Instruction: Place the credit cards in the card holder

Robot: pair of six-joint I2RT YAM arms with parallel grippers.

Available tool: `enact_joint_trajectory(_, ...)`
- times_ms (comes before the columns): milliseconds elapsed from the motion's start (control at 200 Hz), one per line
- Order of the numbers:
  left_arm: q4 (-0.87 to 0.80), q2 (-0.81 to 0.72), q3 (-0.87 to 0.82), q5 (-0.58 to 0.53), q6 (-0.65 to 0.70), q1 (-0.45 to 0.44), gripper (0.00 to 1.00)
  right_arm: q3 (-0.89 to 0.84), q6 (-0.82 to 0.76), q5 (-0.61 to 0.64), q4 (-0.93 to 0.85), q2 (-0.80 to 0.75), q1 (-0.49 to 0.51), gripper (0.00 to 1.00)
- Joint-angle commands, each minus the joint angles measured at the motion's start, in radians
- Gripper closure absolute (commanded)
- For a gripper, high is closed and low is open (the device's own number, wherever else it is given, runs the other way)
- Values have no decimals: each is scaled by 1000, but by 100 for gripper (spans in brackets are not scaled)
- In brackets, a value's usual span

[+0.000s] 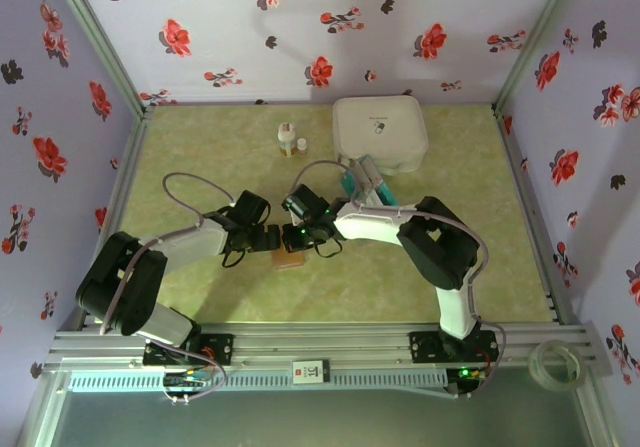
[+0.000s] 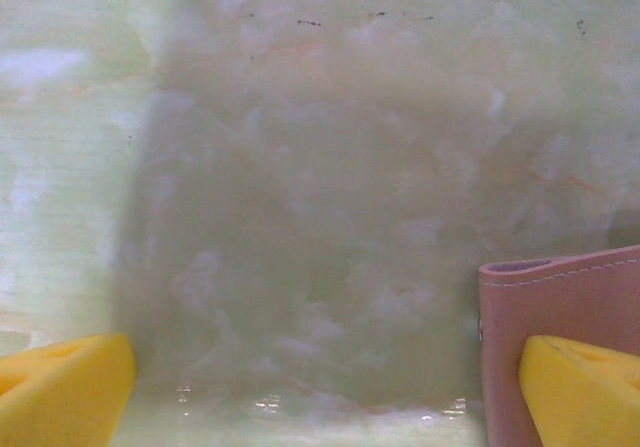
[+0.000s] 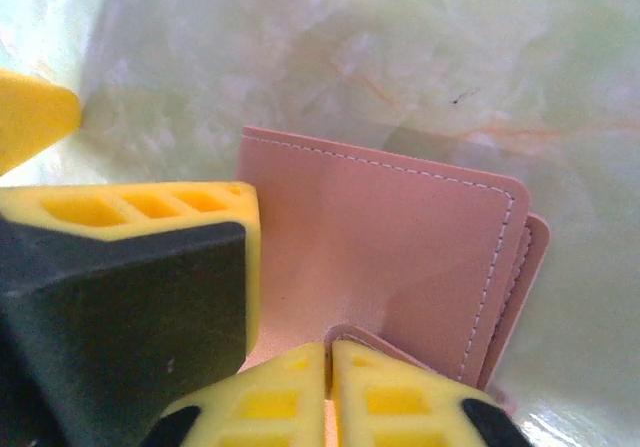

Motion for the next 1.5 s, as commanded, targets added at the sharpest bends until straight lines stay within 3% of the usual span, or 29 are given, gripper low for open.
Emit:
enact_joint_trajectory(0, -56, 7, -13, -4, -11, 21, 0, 41, -4, 6, -98, 23, -3, 82)
enact_joint_trajectory(225, -84, -38, 28, 10, 10, 32, 0, 93, -26, 19, -139, -98, -28, 56)
enact_joint_trajectory(495, -58, -91, 61, 55, 37, 31, 0, -72, -48, 130, -163, -400, -116, 33)
enact_joint_trajectory(575, -53, -102, 86, 67, 38, 26, 0, -127, -51, 190, -182, -500, -155, 22)
enact_joint_trajectory(600, -54, -106, 97, 67, 40, 25, 0, -141, -53, 207, -188, -535, -169, 13)
enact_joint_trajectory(655, -61, -117, 126, 69, 48, 22, 0, -180, -60, 245, -191, -615, -204, 11)
enact_joint_trajectory(685, -62, -124, 142, 69, 57, 20, 0, -202, -64, 266, -193, -657, -223, 1)
enact_joint_trajectory(910, -67, -217, 247, 13, 139, 21, 0, -326, -94, 535, -210, -940, -359, 1)
enact_joint_trajectory(1050, -23, -288, 239, -139, 205, 30, 0, -429, -86, 788, -167, -1080, -443, 1)
enact_joint_trajectory(1135, 105, -356, 157, -227, 280, 40, 0, -501, -72, 894, -115, -1132, -508, 1)
enact_joint_trajectory(1275, 242, -438, 50, -318, 383, 96, 0, -582, -120, 896, 7, -1118, -634, 1)
enact_joint_trajectory(1495, 318, -459, -52, -337, 452, 299, 0, -607, -141, 923, 111, -956, -777, 1)
